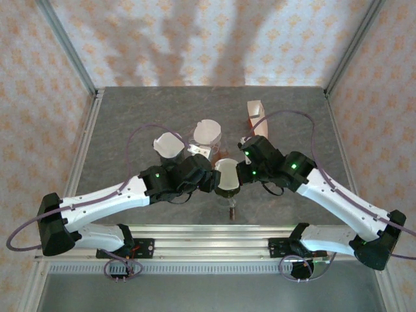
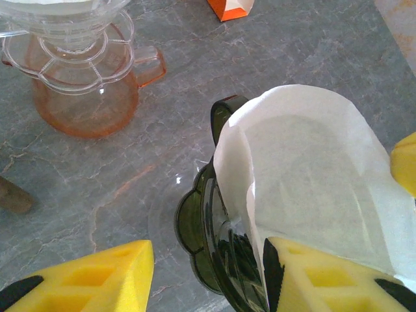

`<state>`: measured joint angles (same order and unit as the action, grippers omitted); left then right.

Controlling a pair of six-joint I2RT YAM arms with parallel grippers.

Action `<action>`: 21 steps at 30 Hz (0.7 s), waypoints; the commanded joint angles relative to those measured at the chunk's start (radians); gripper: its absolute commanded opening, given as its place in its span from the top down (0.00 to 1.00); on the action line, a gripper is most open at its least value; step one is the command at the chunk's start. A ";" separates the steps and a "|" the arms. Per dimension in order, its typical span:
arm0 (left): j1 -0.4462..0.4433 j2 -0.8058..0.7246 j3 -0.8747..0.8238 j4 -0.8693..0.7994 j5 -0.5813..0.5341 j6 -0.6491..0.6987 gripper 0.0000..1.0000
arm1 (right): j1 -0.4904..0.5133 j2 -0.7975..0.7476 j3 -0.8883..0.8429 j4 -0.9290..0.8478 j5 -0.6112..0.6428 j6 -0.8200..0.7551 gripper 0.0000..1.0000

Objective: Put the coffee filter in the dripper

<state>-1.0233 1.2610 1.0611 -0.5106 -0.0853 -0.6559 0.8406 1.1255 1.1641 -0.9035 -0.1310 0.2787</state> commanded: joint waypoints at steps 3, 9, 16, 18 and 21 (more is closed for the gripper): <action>0.019 -0.015 -0.034 0.035 0.005 -0.019 0.50 | 0.004 0.014 0.009 -0.017 0.040 -0.012 1.00; 0.041 -0.054 -0.085 0.134 0.058 -0.044 0.42 | 0.028 0.030 0.019 -0.032 0.083 -0.018 1.00; 0.045 -0.101 -0.108 0.188 0.070 -0.045 0.38 | 0.035 0.034 0.022 -0.031 0.094 -0.017 1.00; 0.050 -0.106 -0.112 0.188 0.064 -0.046 0.41 | 0.037 0.034 0.023 -0.029 0.091 -0.015 1.00; 0.055 -0.097 -0.112 0.190 0.075 -0.044 0.45 | 0.037 0.034 0.019 -0.026 0.091 -0.013 1.00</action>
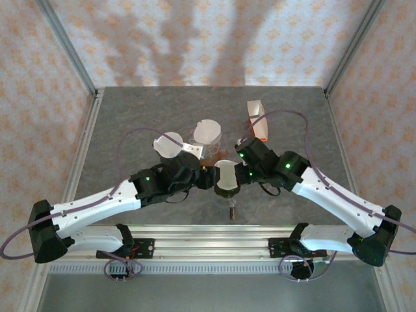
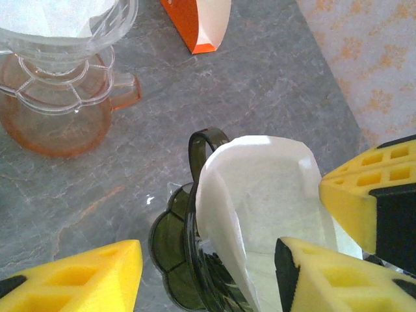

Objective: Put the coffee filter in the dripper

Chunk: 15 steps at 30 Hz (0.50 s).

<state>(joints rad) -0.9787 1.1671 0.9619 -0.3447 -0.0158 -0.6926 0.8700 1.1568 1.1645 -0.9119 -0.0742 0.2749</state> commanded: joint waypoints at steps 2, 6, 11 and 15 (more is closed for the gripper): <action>0.011 0.005 -0.009 0.024 0.013 -0.005 0.47 | 0.009 0.000 0.020 -0.018 0.036 -0.009 1.00; 0.011 0.016 -0.009 0.023 0.016 -0.004 0.50 | 0.009 -0.001 0.020 -0.020 0.037 -0.006 1.00; 0.010 0.016 -0.015 0.020 0.025 -0.002 0.42 | 0.009 -0.003 0.018 -0.019 0.035 -0.005 1.00; 0.009 0.025 -0.013 0.026 0.030 -0.002 0.43 | 0.009 -0.003 0.017 -0.018 0.037 -0.005 1.00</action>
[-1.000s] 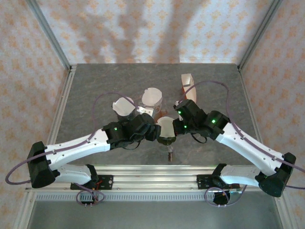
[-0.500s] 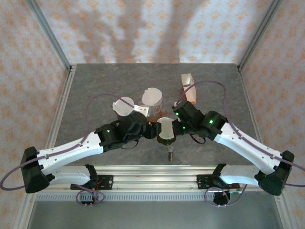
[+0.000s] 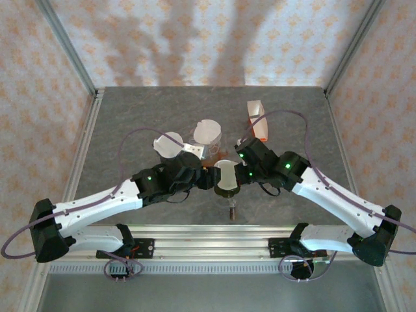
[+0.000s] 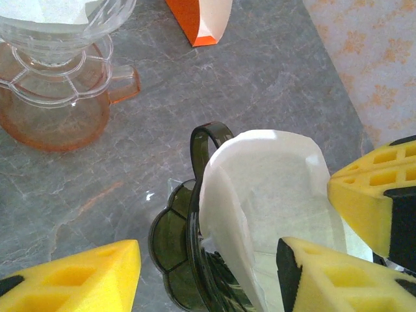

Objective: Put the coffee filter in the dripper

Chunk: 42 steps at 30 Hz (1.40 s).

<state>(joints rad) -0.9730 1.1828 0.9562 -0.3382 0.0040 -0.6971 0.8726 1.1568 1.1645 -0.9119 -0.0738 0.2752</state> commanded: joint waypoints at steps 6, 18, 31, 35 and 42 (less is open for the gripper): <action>0.005 0.020 -0.005 -0.013 -0.004 0.001 0.64 | 0.006 -0.004 0.014 -0.019 0.036 -0.002 1.00; 0.005 0.018 -0.016 -0.035 -0.006 -0.010 0.70 | 0.006 -0.023 0.014 -0.034 0.080 0.014 1.00; 0.004 0.022 -0.019 -0.026 -0.004 -0.012 0.69 | 0.006 0.021 0.036 -0.019 0.023 0.001 0.41; 0.004 0.020 -0.023 -0.024 -0.004 -0.012 0.69 | 0.005 0.072 0.060 -0.070 0.058 -0.009 0.39; 0.004 0.030 -0.031 -0.002 0.004 -0.016 0.69 | -0.006 -0.030 -0.015 -0.063 0.092 0.017 0.39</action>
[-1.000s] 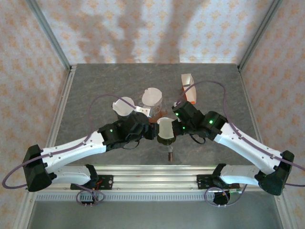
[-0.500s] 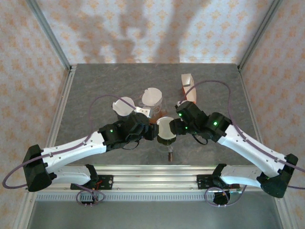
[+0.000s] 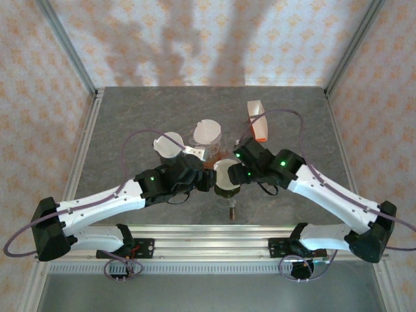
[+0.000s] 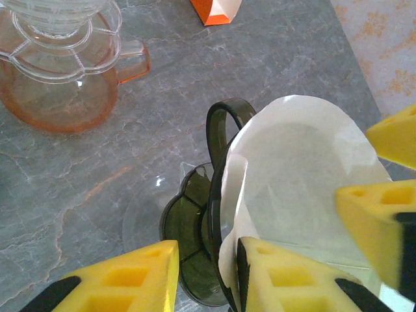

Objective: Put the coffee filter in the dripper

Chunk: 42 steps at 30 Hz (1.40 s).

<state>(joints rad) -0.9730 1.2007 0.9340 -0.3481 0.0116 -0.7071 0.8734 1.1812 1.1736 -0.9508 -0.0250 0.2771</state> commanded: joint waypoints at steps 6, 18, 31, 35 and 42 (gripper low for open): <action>0.005 0.009 -0.021 0.009 -0.006 -0.012 0.71 | -0.013 -0.054 -0.051 -0.013 0.060 0.034 0.39; 0.005 -0.007 -0.030 0.016 -0.011 -0.017 0.67 | -0.022 -0.107 -0.078 0.036 0.054 0.043 0.38; 0.005 -0.035 -0.032 0.023 -0.026 -0.020 0.49 | -0.022 0.035 -0.016 0.071 -0.044 0.018 0.17; 0.005 -0.027 -0.031 0.029 -0.020 -0.019 0.48 | -0.022 0.073 -0.013 0.066 -0.048 0.012 0.15; 0.004 -0.035 -0.032 0.030 -0.023 -0.017 0.48 | -0.022 0.132 -0.012 0.046 -0.023 -0.004 0.14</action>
<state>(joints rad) -0.9730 1.1847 0.9131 -0.3244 0.0143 -0.7258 0.8562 1.3045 1.1316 -0.8822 -0.0776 0.2901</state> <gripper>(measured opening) 0.518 0.858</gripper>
